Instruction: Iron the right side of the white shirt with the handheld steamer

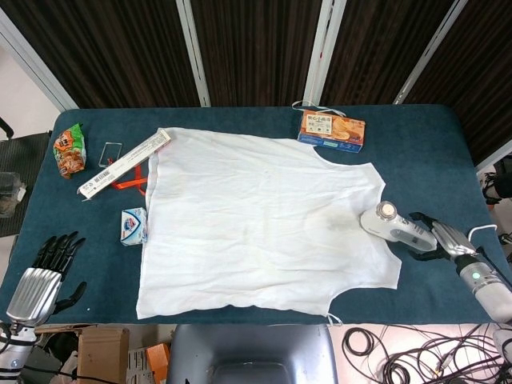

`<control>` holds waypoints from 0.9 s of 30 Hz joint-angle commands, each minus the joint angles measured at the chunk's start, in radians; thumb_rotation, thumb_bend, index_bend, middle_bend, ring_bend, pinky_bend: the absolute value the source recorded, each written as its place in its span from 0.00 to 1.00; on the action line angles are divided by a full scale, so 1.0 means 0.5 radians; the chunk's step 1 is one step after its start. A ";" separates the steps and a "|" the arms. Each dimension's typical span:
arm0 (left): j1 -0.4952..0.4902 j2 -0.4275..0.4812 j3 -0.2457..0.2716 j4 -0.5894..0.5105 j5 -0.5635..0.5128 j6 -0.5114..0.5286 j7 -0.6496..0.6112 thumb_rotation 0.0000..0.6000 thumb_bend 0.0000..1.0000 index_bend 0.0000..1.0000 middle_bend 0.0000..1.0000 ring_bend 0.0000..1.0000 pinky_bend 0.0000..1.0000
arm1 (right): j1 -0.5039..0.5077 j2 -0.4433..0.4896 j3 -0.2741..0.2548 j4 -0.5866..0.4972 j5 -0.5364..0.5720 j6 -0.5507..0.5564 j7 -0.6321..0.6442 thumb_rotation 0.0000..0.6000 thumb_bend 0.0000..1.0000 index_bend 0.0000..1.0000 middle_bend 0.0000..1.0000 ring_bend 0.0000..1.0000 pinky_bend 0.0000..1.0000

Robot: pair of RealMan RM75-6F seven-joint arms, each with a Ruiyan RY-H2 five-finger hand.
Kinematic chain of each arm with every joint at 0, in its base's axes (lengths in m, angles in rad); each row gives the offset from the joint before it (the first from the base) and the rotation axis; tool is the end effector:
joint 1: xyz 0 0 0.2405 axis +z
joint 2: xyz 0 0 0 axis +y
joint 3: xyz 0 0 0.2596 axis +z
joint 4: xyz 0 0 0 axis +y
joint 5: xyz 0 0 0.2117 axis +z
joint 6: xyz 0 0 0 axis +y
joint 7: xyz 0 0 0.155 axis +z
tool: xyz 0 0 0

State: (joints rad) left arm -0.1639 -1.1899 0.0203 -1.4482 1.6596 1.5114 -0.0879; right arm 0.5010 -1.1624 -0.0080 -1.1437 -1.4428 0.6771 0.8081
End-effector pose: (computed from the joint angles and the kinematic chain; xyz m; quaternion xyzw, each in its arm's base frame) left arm -0.3078 0.2025 0.1340 -0.6635 -0.3413 -0.4190 0.5174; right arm -0.3877 -0.3194 0.1290 0.5680 -0.6414 0.2685 0.4403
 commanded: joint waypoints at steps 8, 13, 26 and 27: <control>0.006 0.001 0.001 0.007 0.014 0.025 -0.013 1.00 0.35 0.00 0.00 0.00 0.01 | 0.021 -0.017 -0.019 0.013 -0.057 0.008 0.113 1.00 0.23 0.21 0.18 0.14 0.30; 0.007 0.002 0.002 0.008 0.016 0.029 -0.016 1.00 0.35 0.00 0.00 0.00 0.01 | 0.026 -0.016 -0.027 0.014 -0.073 0.023 0.142 1.00 0.23 0.22 0.19 0.14 0.30; 0.005 0.003 0.004 0.007 0.018 0.023 -0.015 1.00 0.35 0.00 0.00 0.00 0.01 | 0.037 0.023 -0.059 0.000 -0.119 0.046 0.272 1.00 0.25 0.27 0.24 0.24 0.41; 0.004 0.004 0.003 0.007 0.017 0.022 -0.016 1.00 0.35 0.00 0.00 0.00 0.01 | 0.038 0.028 -0.061 -0.001 -0.122 0.047 0.281 1.00 0.25 0.27 0.24 0.25 0.42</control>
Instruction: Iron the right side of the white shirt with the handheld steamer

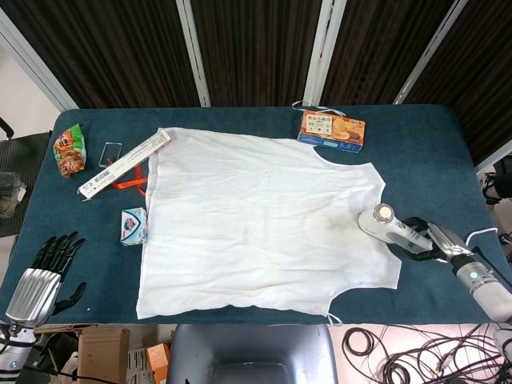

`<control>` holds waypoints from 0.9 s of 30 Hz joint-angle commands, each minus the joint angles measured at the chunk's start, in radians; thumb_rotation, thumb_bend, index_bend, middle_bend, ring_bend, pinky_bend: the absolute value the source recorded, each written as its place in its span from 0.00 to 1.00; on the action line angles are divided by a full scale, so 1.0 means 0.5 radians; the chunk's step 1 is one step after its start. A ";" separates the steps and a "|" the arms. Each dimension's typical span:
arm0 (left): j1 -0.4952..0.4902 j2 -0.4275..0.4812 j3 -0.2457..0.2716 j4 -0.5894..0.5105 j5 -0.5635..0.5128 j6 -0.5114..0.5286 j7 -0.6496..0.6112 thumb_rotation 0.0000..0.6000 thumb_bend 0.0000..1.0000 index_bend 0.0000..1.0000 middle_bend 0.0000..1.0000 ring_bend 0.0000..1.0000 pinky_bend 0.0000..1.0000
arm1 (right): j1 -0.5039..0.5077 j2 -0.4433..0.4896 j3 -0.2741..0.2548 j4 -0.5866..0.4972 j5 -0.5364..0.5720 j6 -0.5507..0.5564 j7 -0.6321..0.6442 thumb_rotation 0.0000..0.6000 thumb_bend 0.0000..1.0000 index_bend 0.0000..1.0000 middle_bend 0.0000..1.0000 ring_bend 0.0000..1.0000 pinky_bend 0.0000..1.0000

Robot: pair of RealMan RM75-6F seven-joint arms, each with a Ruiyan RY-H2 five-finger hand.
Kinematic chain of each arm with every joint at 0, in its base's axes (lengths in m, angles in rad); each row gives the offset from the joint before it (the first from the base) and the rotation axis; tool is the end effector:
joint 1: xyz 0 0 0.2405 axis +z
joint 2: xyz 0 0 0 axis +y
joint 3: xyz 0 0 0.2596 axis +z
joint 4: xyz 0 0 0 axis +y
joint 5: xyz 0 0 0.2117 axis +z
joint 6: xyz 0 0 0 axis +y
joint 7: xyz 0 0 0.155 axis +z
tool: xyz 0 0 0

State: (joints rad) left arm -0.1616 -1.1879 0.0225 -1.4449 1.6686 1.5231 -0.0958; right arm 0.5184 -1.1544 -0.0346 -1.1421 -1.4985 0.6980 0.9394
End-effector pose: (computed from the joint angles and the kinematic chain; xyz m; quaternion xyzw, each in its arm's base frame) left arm -0.3072 0.2012 0.1356 -0.6635 -0.3387 -0.4234 0.5156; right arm -0.3821 -0.3204 0.1286 0.5580 -0.6599 0.2864 0.4137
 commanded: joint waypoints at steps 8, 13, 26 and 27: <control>-0.004 -0.001 -0.001 -0.001 0.000 -0.006 0.003 1.00 0.35 0.00 0.01 0.01 0.01 | 0.019 -0.013 -0.035 0.036 -0.024 -0.023 0.080 1.00 0.26 0.30 0.28 0.30 0.46; -0.005 0.000 -0.001 -0.001 -0.002 -0.008 0.002 1.00 0.35 0.00 0.01 0.01 0.01 | 0.020 -0.039 -0.037 0.065 -0.025 -0.016 0.127 1.00 0.26 0.35 0.32 0.35 0.51; -0.005 0.000 -0.002 -0.001 -0.003 -0.007 0.001 1.00 0.35 0.00 0.01 0.01 0.01 | 0.021 -0.106 -0.045 0.162 0.009 -0.056 0.202 1.00 0.29 0.43 0.40 0.43 0.59; -0.005 0.000 -0.002 -0.002 -0.003 -0.008 0.001 1.00 0.35 0.00 0.01 0.01 0.01 | 0.020 -0.109 -0.043 0.167 0.011 -0.054 0.209 1.00 0.29 0.42 0.40 0.43 0.59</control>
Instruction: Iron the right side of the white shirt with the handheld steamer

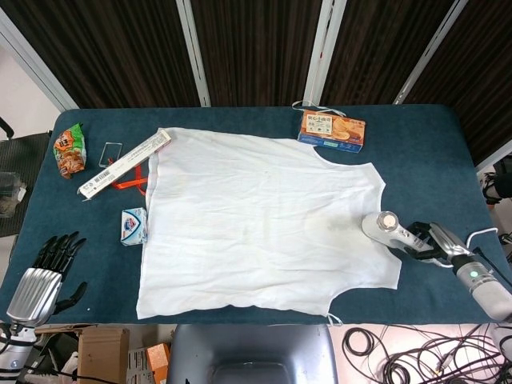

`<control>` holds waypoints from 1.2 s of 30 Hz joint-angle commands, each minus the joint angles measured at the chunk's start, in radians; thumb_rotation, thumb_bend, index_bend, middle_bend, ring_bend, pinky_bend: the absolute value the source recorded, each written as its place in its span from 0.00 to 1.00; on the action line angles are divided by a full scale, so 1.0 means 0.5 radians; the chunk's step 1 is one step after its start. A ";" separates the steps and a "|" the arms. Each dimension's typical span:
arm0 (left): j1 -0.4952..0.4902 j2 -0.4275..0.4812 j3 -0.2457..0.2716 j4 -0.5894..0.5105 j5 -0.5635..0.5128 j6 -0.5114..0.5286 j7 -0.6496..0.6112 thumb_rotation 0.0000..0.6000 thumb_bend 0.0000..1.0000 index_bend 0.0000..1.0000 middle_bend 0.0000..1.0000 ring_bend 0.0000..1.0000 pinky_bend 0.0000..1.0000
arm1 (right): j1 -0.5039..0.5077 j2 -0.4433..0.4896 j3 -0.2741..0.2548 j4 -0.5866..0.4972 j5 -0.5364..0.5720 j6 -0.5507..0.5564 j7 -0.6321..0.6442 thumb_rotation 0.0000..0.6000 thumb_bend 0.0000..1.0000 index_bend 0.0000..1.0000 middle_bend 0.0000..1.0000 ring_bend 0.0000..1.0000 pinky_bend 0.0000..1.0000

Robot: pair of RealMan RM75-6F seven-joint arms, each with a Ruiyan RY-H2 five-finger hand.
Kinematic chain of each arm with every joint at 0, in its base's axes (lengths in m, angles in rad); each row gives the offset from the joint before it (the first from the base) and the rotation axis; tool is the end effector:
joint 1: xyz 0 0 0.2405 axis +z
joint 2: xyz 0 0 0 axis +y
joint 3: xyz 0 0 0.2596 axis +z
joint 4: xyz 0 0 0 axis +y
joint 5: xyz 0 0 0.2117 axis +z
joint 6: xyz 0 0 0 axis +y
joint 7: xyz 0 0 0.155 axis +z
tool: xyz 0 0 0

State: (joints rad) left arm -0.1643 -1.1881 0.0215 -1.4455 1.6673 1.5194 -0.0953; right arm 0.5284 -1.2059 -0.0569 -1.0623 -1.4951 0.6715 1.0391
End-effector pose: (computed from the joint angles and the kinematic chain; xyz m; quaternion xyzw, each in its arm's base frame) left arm -0.3069 0.2022 0.1352 -0.6640 -0.3389 -0.4230 0.5151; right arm -0.3953 -0.3230 0.1202 0.5283 -0.6857 0.2859 0.4110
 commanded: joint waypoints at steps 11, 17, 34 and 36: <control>0.002 0.000 0.002 -0.002 0.004 0.006 0.000 1.00 0.35 0.00 0.01 0.01 0.01 | 0.044 -0.057 -0.004 0.056 -0.024 -0.066 0.259 1.00 0.29 0.36 0.40 0.43 0.57; -0.001 0.000 0.001 0.003 0.007 0.007 -0.009 1.00 0.35 0.00 0.01 0.01 0.01 | 0.085 -0.052 -0.064 0.082 -0.124 -0.077 0.426 1.00 0.29 0.37 0.40 0.43 0.58; -0.006 0.000 -0.001 0.003 0.008 0.003 -0.004 1.00 0.36 0.00 0.01 0.01 0.01 | 0.065 -0.140 0.003 0.145 0.035 -0.042 0.163 1.00 0.52 0.87 0.84 0.86 0.93; -0.007 0.000 -0.001 0.003 0.007 0.001 -0.003 1.00 0.36 0.00 0.01 0.01 0.01 | 0.055 -0.157 0.024 0.147 0.065 -0.028 0.116 1.00 0.57 0.94 0.90 0.91 0.97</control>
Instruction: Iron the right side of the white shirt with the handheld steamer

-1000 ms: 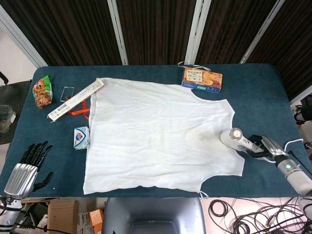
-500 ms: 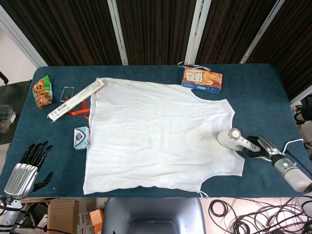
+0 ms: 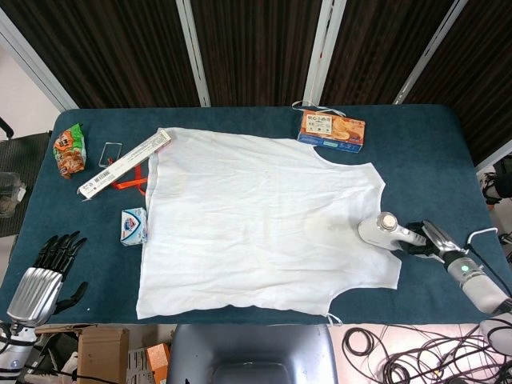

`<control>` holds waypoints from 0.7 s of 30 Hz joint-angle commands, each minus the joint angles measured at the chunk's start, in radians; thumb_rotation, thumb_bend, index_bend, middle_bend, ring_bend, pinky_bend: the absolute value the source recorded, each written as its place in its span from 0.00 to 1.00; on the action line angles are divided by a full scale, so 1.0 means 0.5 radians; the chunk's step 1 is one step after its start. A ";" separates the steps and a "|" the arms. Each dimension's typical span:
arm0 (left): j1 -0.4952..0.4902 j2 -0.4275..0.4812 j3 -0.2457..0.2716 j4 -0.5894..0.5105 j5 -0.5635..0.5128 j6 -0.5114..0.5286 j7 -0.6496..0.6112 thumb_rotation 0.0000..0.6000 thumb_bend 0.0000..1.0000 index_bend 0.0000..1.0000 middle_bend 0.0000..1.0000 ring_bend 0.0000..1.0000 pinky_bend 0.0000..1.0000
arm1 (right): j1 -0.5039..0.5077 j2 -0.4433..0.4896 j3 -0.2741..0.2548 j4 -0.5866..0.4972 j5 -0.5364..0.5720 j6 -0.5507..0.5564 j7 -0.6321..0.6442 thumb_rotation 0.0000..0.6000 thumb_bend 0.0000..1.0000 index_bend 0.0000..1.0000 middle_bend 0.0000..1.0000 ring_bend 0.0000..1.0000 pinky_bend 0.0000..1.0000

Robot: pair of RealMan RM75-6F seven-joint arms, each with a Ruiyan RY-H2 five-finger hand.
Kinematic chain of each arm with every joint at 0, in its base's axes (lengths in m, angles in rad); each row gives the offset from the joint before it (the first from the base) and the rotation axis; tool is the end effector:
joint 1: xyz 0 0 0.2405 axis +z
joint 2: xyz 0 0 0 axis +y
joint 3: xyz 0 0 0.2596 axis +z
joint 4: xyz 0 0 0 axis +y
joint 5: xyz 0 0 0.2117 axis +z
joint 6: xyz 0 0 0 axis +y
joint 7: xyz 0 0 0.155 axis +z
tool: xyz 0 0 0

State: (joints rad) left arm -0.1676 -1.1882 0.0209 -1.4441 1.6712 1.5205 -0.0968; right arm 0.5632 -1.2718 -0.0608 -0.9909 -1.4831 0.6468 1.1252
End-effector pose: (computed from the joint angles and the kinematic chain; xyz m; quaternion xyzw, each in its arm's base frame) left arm -0.3059 0.2033 0.1353 -0.6653 -0.3366 -0.4249 0.5133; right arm -0.3932 -0.3383 0.1044 0.5051 -0.7043 0.3003 0.3983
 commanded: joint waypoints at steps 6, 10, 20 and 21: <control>-0.003 0.001 0.001 -0.002 -0.002 -0.007 -0.001 1.00 0.36 0.00 0.01 0.01 0.01 | -0.047 -0.072 0.120 -0.032 0.109 0.144 -0.202 1.00 0.76 1.00 1.00 1.00 1.00; -0.002 0.001 -0.001 -0.001 -0.003 -0.002 -0.003 1.00 0.37 0.00 0.01 0.01 0.01 | -0.029 -0.017 0.165 -0.166 0.096 0.223 -0.347 1.00 0.86 1.00 1.00 1.00 1.00; -0.006 -0.005 -0.003 0.001 -0.011 -0.012 0.011 1.00 0.36 0.00 0.01 0.01 0.01 | 0.231 0.222 0.323 -0.677 0.412 -0.123 -0.997 1.00 0.92 1.00 1.00 1.00 1.00; -0.006 -0.005 -0.004 0.001 -0.012 -0.013 0.012 1.00 0.36 0.00 0.01 0.01 0.01 | 0.256 0.220 0.337 -0.697 0.463 -0.142 -1.077 1.00 0.92 1.00 1.00 1.00 1.00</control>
State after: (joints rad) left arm -0.1706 -1.1908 0.0189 -1.4436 1.6650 1.5140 -0.0907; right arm 0.6402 -1.1890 0.0736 -1.2786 -1.3276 0.6340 0.6858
